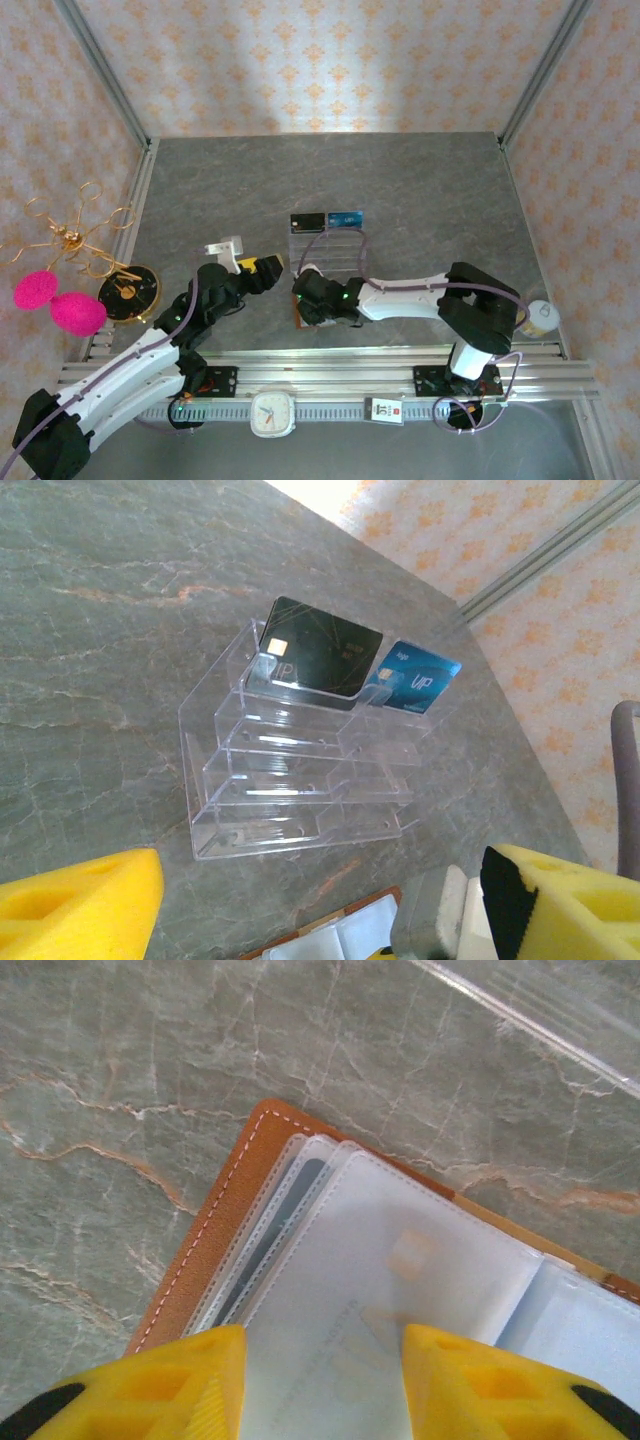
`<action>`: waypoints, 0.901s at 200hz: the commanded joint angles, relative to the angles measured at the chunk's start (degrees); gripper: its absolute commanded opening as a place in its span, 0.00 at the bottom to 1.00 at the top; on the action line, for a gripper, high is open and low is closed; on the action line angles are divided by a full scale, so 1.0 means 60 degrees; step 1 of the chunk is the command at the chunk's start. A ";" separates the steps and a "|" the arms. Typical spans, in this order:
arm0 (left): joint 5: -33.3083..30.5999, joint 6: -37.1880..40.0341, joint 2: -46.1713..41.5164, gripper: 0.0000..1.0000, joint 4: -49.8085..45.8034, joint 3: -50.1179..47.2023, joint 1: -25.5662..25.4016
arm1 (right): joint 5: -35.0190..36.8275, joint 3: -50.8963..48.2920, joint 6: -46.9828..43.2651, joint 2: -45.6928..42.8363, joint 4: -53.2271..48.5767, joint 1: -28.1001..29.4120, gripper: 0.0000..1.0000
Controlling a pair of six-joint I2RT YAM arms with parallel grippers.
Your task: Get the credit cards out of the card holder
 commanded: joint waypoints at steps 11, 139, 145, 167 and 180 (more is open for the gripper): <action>0.0252 -0.0172 0.0273 0.77 -0.0049 -0.0060 0.0102 | 0.0893 0.0349 -0.0102 0.0472 -0.0668 0.0249 0.43; 0.2013 -0.0670 0.3865 0.05 0.1884 -0.0294 -0.1215 | 0.0156 -0.1418 0.1955 -0.1239 0.2241 -0.0179 0.00; 0.2047 -0.0656 0.4108 0.03 0.1963 -0.0191 -0.1350 | 0.0198 -0.1476 0.2031 -0.1278 0.2282 -0.0171 0.00; 0.2237 -0.0568 0.5024 0.01 0.1965 0.0240 -0.1602 | 0.0302 -0.1776 0.2228 -0.1608 0.2618 -0.0169 0.00; 0.2403 -0.0525 0.5445 0.01 0.2040 0.0444 -0.1743 | 0.0341 -0.1956 0.2241 -0.1848 0.2773 -0.0171 0.08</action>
